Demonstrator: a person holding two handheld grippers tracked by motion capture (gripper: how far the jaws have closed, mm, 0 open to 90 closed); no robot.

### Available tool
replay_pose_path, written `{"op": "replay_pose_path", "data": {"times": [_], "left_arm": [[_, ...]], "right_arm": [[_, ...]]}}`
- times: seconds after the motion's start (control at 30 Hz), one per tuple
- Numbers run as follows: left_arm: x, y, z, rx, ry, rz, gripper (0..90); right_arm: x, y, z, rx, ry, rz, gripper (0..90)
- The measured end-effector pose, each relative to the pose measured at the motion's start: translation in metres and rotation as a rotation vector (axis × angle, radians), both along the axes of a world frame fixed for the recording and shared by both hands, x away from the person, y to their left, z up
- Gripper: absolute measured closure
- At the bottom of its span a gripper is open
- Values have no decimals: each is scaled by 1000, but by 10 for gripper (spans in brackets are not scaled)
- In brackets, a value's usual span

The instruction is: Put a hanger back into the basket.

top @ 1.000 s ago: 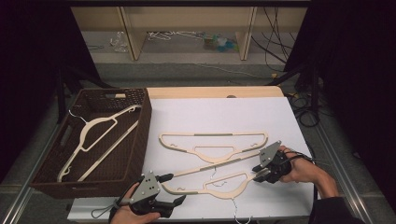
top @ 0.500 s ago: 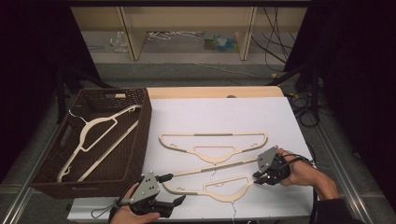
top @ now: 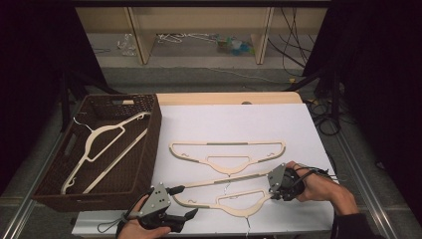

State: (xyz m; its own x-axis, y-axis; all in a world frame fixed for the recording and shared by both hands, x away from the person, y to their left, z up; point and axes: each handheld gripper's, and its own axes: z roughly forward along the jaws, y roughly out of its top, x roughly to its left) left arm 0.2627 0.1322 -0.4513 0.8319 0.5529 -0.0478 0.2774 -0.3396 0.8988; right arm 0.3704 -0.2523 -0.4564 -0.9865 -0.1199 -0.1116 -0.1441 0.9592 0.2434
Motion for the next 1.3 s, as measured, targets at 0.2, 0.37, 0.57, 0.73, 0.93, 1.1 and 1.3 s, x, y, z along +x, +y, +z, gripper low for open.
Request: {"op": "replay_pose_path", "data": {"times": [0.2, 0.37, 0.57, 0.73, 0.93, 1.1, 1.3], "left_arm": [[0, -1, -1, -1, 6, 2, 231], [1, -1, -1, 1, 5, -5, 231], [1, -1, -2, -15, 16, 9, 232], [1, -1, -3, -12, 16, 5, 231], [3, -2, -3, -13, 17, 0, 232], [4, -4, -4, 3, 11, -4, 232], [10, -13, -8, 50, -13, -18, 232]], "right_arm": [[-2, 4, 0, -34, -21, 29, 739], [1, 6, 0, -54, -14, 57, 736], [4, 8, 0, -51, -1, 67, 714], [4, 6, 0, -50, 26, 58, 748], [3, 10, 2, -75, 13, 95, 796], [1, 7, 4, -88, 33, 44, 803], [3, 8, 5, -58, 38, 85, 803]]}}
